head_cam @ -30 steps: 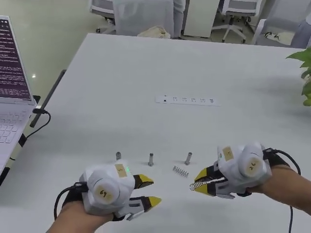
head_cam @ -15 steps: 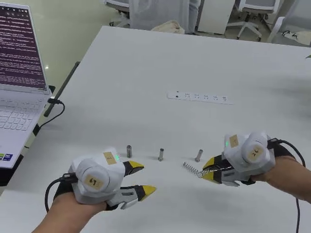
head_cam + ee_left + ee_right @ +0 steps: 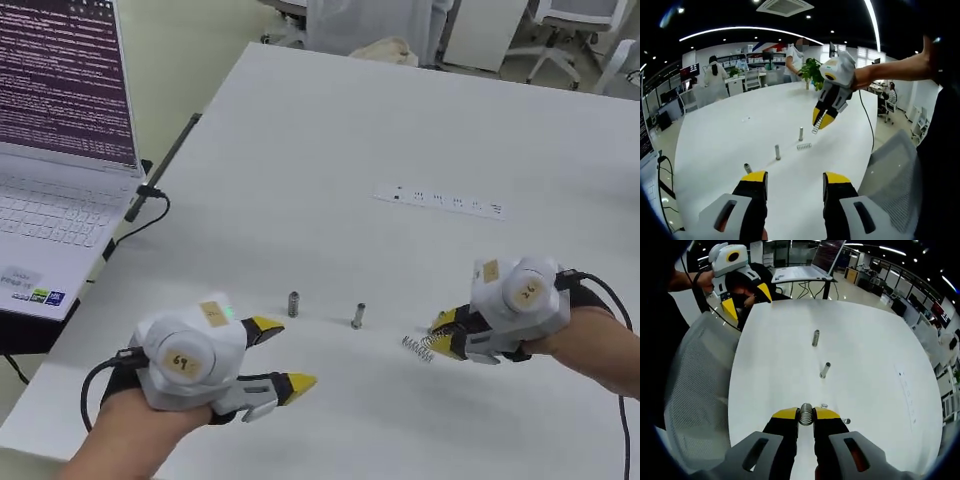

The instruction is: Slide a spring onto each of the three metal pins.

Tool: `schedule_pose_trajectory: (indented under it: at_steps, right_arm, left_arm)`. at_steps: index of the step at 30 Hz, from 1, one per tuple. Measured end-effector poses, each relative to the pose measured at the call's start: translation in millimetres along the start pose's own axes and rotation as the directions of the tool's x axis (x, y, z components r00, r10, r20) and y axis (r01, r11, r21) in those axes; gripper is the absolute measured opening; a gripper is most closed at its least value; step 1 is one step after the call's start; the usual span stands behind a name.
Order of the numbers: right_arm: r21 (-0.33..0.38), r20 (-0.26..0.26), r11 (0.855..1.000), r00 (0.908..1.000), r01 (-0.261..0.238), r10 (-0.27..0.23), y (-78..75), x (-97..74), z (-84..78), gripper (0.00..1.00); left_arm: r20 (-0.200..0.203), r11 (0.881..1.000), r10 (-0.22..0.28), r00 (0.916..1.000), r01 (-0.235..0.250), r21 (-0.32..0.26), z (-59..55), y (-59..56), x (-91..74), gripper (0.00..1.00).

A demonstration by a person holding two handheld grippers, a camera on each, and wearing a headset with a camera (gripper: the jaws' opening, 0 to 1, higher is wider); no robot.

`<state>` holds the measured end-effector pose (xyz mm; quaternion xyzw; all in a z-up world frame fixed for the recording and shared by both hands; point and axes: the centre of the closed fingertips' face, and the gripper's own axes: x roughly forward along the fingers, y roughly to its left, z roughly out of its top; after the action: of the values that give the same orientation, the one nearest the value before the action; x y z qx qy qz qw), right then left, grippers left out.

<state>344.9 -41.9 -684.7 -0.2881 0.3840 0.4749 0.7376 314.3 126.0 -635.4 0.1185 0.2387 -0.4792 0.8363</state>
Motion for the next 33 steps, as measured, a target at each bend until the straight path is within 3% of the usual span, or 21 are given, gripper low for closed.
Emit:
schedule_pose_trajectory:
  at_steps: [8, 17, 27, 33]
  right_arm:
    - [-0.017, -0.014, 1.0, 0.9999, -0.01, 0.01, -10.4, 14.7, 12.7, 0.09]
    - [-0.036, -0.025, 0.999, 0.9996, -0.013, 0.012, -25.3, 25.3, 24.5, 0.09]
    - [-0.036, -0.037, 0.999, 0.9991, -0.024, 0.022, -39.3, 36.4, 36.8, 0.09]
    - [-0.049, -0.045, 0.998, 0.9984, -0.036, 0.033, -43.7, 43.7, 44.3, 0.09]
  left_arm:
    - [-0.001, 0.997, 0.052, 0.9987, -0.051, -0.053, -12.6, 17.9, -13.5, 0.47]
    - [-0.037, 0.988, 0.102, 0.9941, -0.106, -0.111, -41.8, 35.2, -23.7, 0.54]
    - [-0.007, 0.983, 0.135, 0.9908, -0.135, -0.128, -30.6, 42.9, -35.6, 0.6]
    - [-0.005, 0.981, 0.139, 0.9902, -0.139, -0.133, -31.3, 44.2, -36.3, 0.62]
